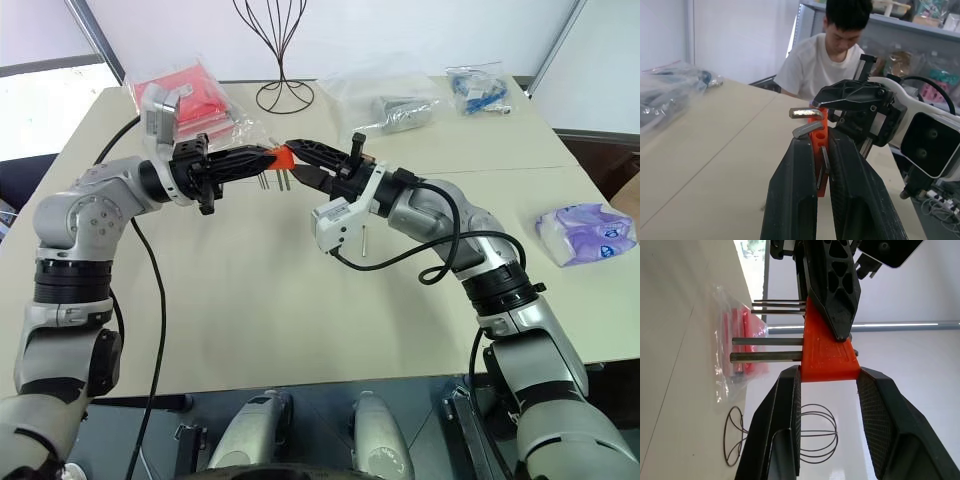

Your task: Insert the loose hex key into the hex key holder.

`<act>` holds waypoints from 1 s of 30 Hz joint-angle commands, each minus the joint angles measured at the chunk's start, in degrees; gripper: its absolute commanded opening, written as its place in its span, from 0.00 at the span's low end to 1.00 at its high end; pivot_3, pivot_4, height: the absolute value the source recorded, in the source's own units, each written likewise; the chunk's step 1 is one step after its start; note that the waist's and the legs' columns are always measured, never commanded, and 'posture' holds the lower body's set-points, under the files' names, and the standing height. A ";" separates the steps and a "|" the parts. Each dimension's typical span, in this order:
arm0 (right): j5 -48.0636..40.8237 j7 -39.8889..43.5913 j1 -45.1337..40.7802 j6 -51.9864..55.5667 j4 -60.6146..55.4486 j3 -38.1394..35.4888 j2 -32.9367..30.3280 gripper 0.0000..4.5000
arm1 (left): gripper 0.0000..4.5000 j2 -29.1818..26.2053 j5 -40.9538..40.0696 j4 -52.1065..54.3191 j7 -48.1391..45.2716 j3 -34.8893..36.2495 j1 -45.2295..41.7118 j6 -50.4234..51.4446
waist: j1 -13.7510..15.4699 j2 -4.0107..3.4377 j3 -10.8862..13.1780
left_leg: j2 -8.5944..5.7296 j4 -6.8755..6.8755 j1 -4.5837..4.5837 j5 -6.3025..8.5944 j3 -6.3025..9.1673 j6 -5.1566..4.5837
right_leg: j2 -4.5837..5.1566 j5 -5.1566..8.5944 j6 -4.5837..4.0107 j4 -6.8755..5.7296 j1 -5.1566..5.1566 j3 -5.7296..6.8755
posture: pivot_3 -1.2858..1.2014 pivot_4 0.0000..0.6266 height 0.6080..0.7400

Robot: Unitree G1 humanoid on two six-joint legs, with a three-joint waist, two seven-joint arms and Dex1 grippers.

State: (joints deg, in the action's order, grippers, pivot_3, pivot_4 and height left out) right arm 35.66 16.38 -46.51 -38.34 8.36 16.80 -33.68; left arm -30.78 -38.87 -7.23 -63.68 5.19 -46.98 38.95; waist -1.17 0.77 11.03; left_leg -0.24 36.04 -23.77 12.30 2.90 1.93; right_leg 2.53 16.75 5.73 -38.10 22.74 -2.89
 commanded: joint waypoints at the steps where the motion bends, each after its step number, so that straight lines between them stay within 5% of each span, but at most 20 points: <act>1: -1.80 0.06 -2.31 -0.26 -2.42 -1.65 0.17 0.24 | 0.01 -0.04 0.52 1.17 0.41 -0.20 0.64 -0.48 | 0.00 0.00 0.00 | 0.00 0.00 0.00 0.00 0.00 0.00 | 0.00 0.00 0.00 0.00 0.00 0.00 | 0.52 0.24 1.00; 6: -4.76 2.05 -1.79 0.78 -2.81 -2.15 0.64 0.24 | 0.01 0.07 0.87 1.61 0.38 -0.38 1.03 -0.68 | 0.00 0.00 0.00 | 0.00 0.00 0.00 0.00 0.00 0.00 | 0.00 0.00 0.00 0.00 0.00 0.00 | 0.52 0.24 1.00; 13: -4.36 2.52 -1.91 1.41 -3.36 -2.32 0.59 1.00 | 0.00 0.19 0.92 1.91 0.43 -0.44 1.34 -0.88 | 0.01 0.00 0.00 | 0.00 0.00 0.00 0.00 0.01 0.00 | 0.00 0.00 0.00 -0.01 0.00 0.00 | 0.52 0.24 1.00; 19: -5.57 6.00 -1.20 5.05 -3.97 -2.78 -0.82 1.00 | 0.00 0.00 1.52 2.18 0.65 -0.38 1.54 -2.27 | 0.02 0.00 0.00 | 0.00 0.00 0.00 0.00 0.01 0.00 | 0.00 0.00 0.00 0.00 0.00 0.00 | 0.52 0.24 1.00; 24: -19.78 22.44 1.51 42.86 -7.22 -9.19 1.84 1.00 | 0.00 -1.66 7.72 2.17 0.56 -1.81 1.30 -10.64 | 0.22 0.00 0.00 | 0.02 0.03 0.00 0.00 0.06 0.00 | 0.00 0.00 0.00 0.00 -0.06 0.03 | 0.52 0.24 1.00; 30: -27.26 30.84 -3.01 82.27 -12.91 -10.93 3.75 1.00 | 0.00 -2.76 8.86 3.48 1.38 -1.01 2.64 -12.64 | 0.03 -0.02 0.00 | 0.02 -0.01 0.00 0.00 0.06 -0.02 | 0.02 0.00 -0.01 -0.01 0.00 0.04 | 0.52 0.24 1.00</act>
State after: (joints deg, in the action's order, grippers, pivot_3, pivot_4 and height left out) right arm 11.37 45.16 -46.94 34.26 -0.58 7.04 -30.24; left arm -32.77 -30.11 -5.97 -62.60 3.05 -44.64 27.64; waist -1.14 0.76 11.03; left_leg -0.22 36.03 -23.77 12.31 2.96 1.91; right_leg 2.53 16.75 5.72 -38.12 22.75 -2.85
